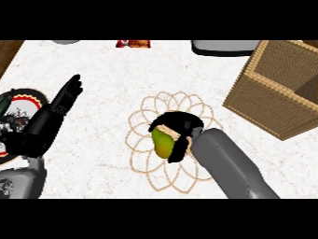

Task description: Pick the pear from the placemat and place it in the basket

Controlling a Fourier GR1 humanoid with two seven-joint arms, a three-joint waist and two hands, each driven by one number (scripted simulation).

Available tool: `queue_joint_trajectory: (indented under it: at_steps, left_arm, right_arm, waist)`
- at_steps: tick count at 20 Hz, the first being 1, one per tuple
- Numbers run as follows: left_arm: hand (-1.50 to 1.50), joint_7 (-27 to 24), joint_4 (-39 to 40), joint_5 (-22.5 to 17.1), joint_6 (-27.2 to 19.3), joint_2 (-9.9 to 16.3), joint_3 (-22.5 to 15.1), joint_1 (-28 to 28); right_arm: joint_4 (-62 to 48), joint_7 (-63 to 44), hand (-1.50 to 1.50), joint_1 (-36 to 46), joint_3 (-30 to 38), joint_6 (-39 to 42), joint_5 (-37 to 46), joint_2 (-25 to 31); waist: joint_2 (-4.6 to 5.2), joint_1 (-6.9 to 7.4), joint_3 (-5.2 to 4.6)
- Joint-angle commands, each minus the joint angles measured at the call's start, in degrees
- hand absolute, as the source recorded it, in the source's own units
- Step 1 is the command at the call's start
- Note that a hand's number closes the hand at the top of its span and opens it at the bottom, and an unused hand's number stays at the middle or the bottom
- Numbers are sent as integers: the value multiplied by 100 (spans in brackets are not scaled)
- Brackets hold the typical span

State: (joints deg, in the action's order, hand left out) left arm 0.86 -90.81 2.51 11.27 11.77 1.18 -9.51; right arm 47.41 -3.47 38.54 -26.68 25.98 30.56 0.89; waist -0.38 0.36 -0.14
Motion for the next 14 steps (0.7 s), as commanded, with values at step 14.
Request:
queue_joint_trajectory:
  at_steps: [14]
  left_arm:
    - [0,-8,76,-28,26,20,253,124]
  right_arm:
    - [120,-2224,150,-156,-114,-2231,945,20]
  waist:
    - [-80,-292,-10]
